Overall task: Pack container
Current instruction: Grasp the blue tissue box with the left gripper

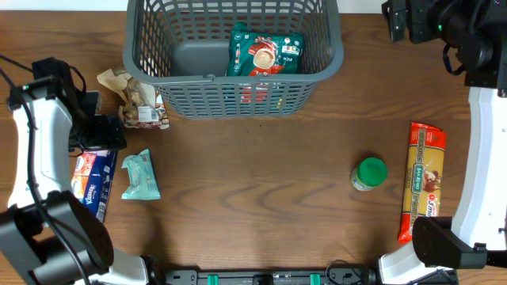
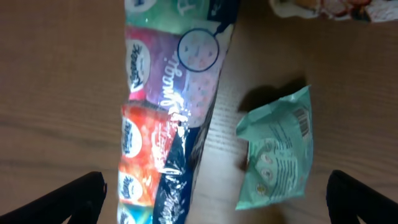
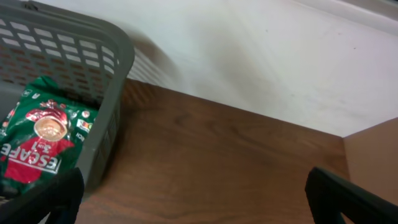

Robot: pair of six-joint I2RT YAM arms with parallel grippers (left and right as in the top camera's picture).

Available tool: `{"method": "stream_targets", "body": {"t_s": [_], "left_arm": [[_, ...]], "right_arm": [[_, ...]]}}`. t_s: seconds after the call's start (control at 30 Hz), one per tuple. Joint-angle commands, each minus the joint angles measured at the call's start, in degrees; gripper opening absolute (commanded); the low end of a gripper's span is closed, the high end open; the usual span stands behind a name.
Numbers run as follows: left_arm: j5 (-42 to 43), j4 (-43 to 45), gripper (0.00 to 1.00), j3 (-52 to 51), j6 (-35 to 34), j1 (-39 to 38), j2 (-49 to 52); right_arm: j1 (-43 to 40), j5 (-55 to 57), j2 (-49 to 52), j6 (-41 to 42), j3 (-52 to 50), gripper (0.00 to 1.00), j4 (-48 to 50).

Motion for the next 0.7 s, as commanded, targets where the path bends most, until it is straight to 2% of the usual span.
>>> {"method": "stream_targets", "body": {"t_s": [0.0, 0.37, 0.67], "left_arm": [[0.8, 2.7, 0.99, -2.9, 4.8, 0.7, -2.8], [0.7, 16.3, 0.99, -10.4, 9.5, 7.6, -2.6], [0.9, 18.7, 0.99, -11.6, 11.0, 7.8, 1.3]], "right_arm": [[-0.8, 0.6, 0.0, -0.1, -0.2, 0.99, -0.2], [-0.9, 0.5, 0.0, -0.1, -0.2, 0.99, 0.0], [-0.6, 0.5, 0.0, -0.1, -0.2, 0.99, 0.8]]}}
